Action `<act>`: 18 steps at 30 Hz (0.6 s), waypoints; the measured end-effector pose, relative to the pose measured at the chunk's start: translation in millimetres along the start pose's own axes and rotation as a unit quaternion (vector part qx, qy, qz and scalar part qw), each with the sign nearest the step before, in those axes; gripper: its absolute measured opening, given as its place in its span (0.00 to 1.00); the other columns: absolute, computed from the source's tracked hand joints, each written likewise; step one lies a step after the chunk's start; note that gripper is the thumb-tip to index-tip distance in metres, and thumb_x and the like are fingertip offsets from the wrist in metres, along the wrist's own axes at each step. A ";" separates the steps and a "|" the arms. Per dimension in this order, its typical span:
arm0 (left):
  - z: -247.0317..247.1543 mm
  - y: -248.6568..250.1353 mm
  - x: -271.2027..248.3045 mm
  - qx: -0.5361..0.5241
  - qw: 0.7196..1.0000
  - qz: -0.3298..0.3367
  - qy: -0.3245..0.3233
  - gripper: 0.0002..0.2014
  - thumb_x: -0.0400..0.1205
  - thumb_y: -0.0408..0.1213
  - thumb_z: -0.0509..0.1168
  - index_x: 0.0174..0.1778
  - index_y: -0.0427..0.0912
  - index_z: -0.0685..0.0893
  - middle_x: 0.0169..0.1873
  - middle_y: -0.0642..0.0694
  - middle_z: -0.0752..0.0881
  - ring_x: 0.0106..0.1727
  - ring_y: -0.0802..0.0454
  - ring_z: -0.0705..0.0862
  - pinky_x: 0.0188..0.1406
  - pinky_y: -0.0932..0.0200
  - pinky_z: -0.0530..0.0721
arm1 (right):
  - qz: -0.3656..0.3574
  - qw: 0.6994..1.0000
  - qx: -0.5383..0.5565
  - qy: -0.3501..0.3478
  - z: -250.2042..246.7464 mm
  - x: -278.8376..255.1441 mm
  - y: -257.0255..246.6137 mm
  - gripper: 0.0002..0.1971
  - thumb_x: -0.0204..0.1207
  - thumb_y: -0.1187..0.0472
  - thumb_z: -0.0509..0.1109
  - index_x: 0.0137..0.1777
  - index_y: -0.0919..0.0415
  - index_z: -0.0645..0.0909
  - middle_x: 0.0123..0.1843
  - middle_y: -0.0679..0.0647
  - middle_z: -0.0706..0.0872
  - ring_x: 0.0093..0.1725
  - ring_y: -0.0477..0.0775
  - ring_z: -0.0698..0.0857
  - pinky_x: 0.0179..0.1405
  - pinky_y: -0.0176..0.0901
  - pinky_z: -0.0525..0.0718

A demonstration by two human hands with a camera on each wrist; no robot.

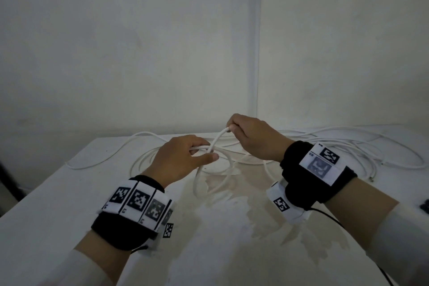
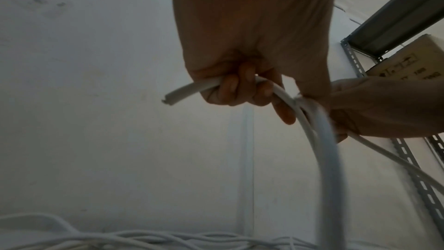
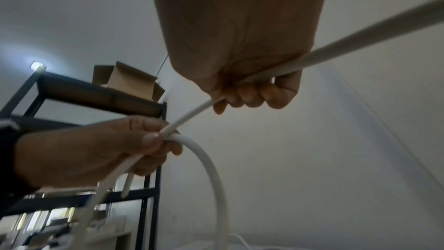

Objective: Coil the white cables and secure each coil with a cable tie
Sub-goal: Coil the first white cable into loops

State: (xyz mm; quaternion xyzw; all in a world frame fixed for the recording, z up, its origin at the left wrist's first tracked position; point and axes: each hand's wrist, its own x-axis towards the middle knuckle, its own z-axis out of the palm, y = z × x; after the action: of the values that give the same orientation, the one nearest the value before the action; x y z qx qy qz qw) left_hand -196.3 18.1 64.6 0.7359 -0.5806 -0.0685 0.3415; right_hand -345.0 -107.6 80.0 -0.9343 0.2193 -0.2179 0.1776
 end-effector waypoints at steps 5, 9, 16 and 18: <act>1.3 -8.4 3.4 -0.020 0.999 0.001 0.044 0.08 0.73 0.50 0.71 0.42 0.52 0.88 0.22 0.59 0.78 0.26 0.65 0.74 0.26 0.69 0.65 | -0.008 0.996 -0.046 -0.073 2.1 -1.8 -5.5 0.16 0.85 0.57 0.50 0.69 0.51 0.72 0.56 0.48 0.78 0.52 0.51 0.77 0.53 0.46 0.72; 5.7 -5.6 2.0 -0.051 0.998 0.019 0.025 0.08 0.73 0.46 0.73 0.41 0.47 0.89 0.21 0.54 0.75 0.25 0.61 0.72 0.27 0.68 0.65 | -0.038 0.992 -0.079 -0.093 9.8 -3.9 -14.0 0.18 0.83 0.44 0.52 0.66 0.43 0.77 0.49 0.47 0.82 0.49 0.49 0.79 0.48 0.44 0.74; 7.2 -5.3 -0.3 -0.076 0.997 0.008 -0.007 0.07 0.76 0.46 0.69 0.48 0.52 0.87 0.18 0.55 0.69 0.20 0.60 0.67 0.21 0.71 0.62 | -0.018 0.999 -0.004 -0.046 4.2 -2.8 -5.4 0.12 0.83 0.57 0.58 0.53 0.58 0.83 0.44 0.52 0.85 0.44 0.53 0.79 0.45 0.45 0.73; 6.7 -6.2 -0.5 -0.082 0.997 0.006 0.002 0.06 0.75 0.45 0.71 0.46 0.52 0.88 0.16 0.54 0.67 0.20 0.59 0.66 0.20 0.71 0.61 | -0.012 0.999 -0.005 -0.035 2.2 -4.7 -2.3 0.12 0.83 0.57 0.57 0.53 0.57 0.82 0.35 0.47 0.80 0.36 0.49 0.75 0.38 0.40 0.71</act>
State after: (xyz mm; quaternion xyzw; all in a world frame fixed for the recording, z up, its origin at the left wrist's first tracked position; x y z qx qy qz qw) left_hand -194.8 16.3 55.7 0.7024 -0.5764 -0.1120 0.4023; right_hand -346.9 -102.9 77.6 -0.9447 0.2030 -0.1864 0.1777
